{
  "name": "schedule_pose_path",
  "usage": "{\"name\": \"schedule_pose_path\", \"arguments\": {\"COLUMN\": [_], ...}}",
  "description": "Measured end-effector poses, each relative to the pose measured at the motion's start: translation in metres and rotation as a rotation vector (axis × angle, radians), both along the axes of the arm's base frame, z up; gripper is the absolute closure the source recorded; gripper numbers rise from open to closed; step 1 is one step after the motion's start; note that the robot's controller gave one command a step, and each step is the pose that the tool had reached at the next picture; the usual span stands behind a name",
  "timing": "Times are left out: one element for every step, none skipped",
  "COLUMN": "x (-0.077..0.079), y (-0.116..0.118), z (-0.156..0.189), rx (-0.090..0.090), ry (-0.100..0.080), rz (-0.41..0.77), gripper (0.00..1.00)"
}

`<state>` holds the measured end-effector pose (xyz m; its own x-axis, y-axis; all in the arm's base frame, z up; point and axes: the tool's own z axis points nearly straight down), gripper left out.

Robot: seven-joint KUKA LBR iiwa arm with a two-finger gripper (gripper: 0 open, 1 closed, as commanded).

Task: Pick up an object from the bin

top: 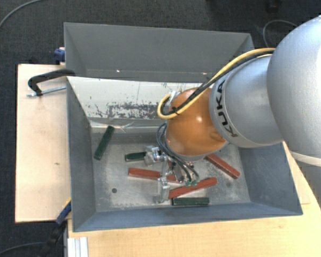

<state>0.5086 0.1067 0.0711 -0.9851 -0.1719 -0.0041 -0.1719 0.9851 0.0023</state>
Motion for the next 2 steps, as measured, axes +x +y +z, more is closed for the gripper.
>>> {"name": "schedule_pose_path", "arguments": {"x": [0.0, 0.014], "y": [0.0, -0.009], "z": [-0.001, 0.16], "rx": [0.0, 0.0], "ry": [0.001, -0.012], "rz": [-0.001, 0.047], "gripper": [1.0, 1.0]}}
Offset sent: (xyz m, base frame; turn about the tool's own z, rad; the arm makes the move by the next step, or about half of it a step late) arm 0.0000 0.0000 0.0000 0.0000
